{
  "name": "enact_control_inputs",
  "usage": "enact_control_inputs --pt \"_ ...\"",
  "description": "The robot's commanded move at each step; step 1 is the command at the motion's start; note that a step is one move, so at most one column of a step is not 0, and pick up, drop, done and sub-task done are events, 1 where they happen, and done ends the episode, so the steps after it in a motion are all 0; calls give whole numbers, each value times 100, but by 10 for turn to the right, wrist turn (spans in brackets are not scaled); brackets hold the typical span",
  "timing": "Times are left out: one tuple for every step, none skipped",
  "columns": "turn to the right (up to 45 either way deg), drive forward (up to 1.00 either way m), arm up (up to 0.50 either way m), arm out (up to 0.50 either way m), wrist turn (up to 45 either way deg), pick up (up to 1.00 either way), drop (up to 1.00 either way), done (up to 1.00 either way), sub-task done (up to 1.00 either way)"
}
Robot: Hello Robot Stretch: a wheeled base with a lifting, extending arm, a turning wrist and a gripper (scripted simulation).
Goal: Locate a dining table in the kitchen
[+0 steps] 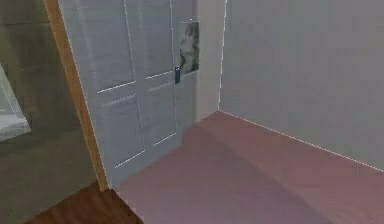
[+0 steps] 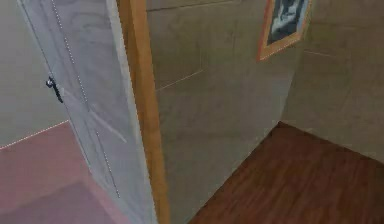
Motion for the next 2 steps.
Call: enact_control_inputs --pt "360 0 0 0 0 0 0 0 0" --pt "0 100 0 0 0 0 0 0 0"
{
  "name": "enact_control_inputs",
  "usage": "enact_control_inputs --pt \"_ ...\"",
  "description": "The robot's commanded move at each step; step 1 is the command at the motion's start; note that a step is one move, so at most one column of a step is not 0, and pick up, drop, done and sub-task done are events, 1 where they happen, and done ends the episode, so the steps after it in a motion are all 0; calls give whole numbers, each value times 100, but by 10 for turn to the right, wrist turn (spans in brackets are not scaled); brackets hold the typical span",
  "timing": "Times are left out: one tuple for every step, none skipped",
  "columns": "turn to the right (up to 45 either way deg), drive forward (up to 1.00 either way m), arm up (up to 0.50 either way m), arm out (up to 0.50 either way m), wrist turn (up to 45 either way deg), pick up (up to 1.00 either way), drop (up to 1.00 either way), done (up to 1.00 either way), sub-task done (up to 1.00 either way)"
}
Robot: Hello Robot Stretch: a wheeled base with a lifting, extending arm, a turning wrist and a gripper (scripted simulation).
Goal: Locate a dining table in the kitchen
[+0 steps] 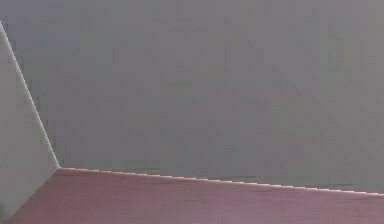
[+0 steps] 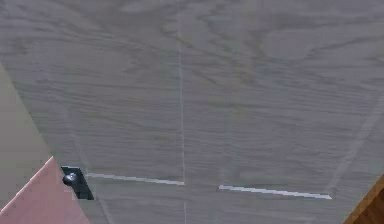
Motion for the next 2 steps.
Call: enact_control_inputs --pt "30 0 0 0 0 0 0 0 0" --pt "0 65 0 0 0 0 0 0 0"
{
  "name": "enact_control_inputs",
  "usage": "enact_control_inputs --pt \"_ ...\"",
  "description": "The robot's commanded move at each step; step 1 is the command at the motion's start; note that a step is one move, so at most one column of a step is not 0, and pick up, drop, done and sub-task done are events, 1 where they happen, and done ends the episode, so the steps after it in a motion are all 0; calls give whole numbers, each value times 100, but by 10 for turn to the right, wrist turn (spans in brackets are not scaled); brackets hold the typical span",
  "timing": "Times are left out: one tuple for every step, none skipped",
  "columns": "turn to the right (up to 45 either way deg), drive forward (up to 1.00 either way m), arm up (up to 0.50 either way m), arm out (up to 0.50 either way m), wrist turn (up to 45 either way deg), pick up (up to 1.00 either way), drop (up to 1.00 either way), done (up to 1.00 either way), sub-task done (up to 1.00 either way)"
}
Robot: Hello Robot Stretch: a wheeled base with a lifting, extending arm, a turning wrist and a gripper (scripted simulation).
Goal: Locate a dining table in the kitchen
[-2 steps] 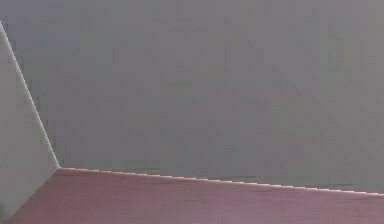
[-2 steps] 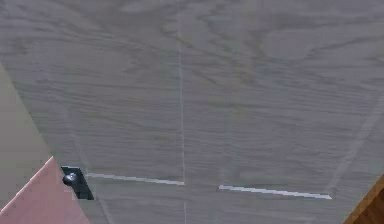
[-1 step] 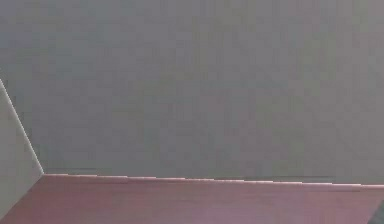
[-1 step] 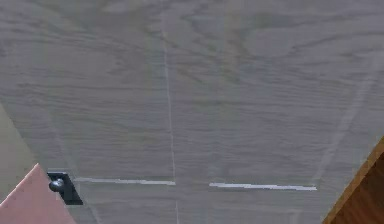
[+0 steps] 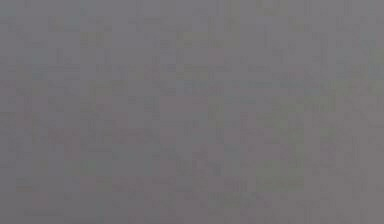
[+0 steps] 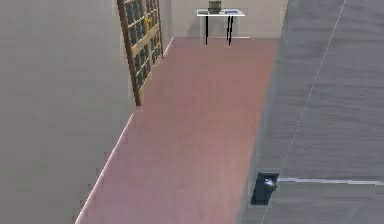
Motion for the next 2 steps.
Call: enact_control_inputs --pt "420 0 0 0 0 0 0 0 0" --pt "0 40 0 0 0 0 0 0 0"
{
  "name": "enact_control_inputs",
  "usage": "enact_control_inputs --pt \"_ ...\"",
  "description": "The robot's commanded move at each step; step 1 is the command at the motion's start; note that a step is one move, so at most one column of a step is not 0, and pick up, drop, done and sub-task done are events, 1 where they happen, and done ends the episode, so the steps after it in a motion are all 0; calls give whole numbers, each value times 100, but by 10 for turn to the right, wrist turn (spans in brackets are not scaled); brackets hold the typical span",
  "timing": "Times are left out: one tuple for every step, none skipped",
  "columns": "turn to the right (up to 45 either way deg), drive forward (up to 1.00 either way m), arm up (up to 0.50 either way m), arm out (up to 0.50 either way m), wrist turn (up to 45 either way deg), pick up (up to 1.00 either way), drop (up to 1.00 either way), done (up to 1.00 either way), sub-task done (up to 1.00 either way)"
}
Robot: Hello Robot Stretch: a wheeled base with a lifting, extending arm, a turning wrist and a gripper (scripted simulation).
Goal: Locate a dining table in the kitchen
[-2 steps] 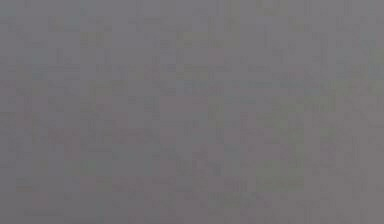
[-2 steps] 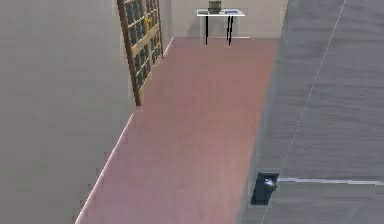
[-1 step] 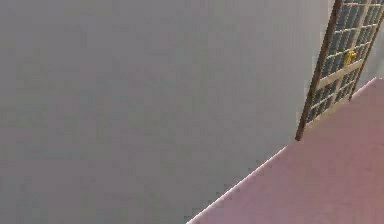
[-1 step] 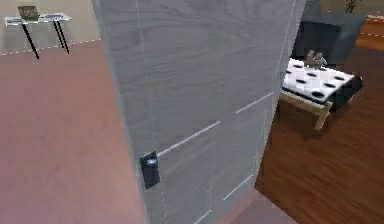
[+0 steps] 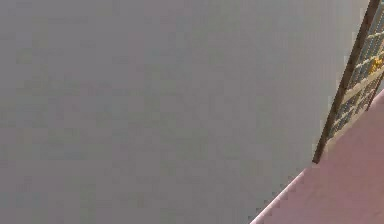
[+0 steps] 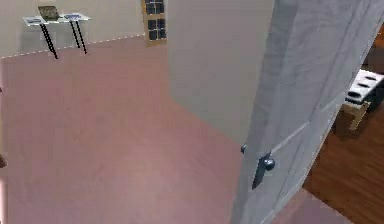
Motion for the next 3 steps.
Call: enact_control_inputs --pt "450 0 0 0 0 0 0 0 0" --pt "30 0 0 0 0 0 0 0 0" --pt "0 45 0 0 0 0 0 0 0"
